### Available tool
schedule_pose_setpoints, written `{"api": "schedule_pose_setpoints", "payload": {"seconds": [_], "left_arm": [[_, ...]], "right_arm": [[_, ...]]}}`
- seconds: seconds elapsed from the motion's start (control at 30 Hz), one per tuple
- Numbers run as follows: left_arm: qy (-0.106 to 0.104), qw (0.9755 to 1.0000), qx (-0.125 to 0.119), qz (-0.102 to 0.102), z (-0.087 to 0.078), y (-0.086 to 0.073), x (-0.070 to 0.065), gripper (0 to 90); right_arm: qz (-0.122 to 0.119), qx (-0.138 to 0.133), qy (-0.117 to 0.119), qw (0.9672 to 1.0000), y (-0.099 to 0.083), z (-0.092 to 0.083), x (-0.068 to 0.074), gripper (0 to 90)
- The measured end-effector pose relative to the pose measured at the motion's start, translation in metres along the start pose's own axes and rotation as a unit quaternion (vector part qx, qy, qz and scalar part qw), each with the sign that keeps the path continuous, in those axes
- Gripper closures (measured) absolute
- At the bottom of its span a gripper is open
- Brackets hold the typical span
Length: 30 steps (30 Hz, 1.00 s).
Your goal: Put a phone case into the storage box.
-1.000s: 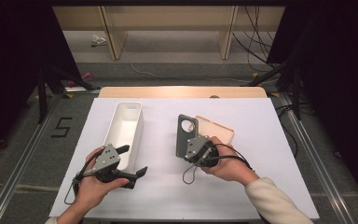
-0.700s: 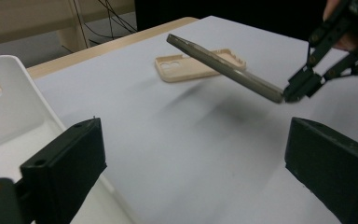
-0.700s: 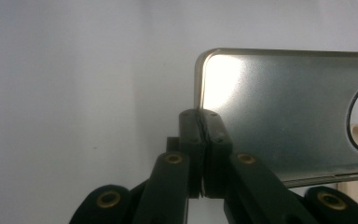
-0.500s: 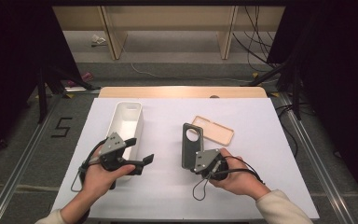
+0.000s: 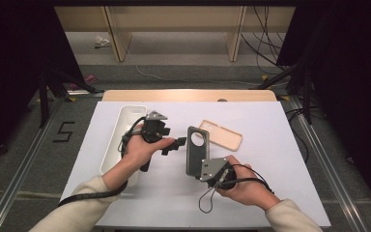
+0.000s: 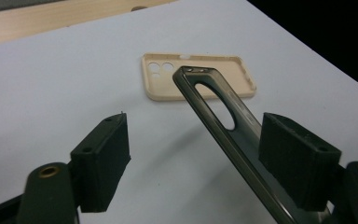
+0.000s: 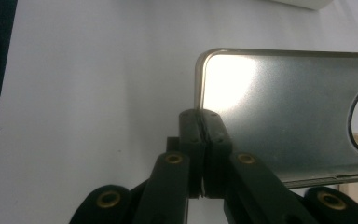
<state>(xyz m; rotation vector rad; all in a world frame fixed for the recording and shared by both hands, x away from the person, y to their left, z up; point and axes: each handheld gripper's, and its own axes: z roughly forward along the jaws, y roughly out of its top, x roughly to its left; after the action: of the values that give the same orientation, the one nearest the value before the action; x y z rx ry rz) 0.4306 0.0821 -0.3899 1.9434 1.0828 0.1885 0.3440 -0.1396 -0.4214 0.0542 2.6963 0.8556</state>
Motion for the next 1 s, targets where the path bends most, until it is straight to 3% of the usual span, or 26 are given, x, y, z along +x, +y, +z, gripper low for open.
{"api": "schedule_pose_setpoints", "payload": {"seconds": [0.07, 0.27, 0.63, 1.0], "left_arm": [[0.001, 0.9998, 0.006, -0.017, 0.008, 0.006, 0.0, 27.9], [0.005, 0.9989, 0.027, -0.037, 0.025, 0.015, 0.003, 36.2], [-0.012, 0.996, 0.047, -0.075, 0.032, 0.015, 0.009, 52.8], [-0.037, 0.994, 0.033, -0.098, 0.03, 0.013, 0.01, 69.3]], "right_arm": [[-0.001, -0.002, 0.0, 1.0, 0.001, 0.0, 0.001, 89.1], [-0.006, -0.004, -0.002, 1.0, 0.004, 0.0, 0.002, 89.1], [-0.016, -0.001, -0.008, 0.9998, 0.007, 0.0, 0.003, 89.1], [-0.027, 0.004, -0.012, 0.9996, 0.009, 0.002, 0.006, 89.0]]}}
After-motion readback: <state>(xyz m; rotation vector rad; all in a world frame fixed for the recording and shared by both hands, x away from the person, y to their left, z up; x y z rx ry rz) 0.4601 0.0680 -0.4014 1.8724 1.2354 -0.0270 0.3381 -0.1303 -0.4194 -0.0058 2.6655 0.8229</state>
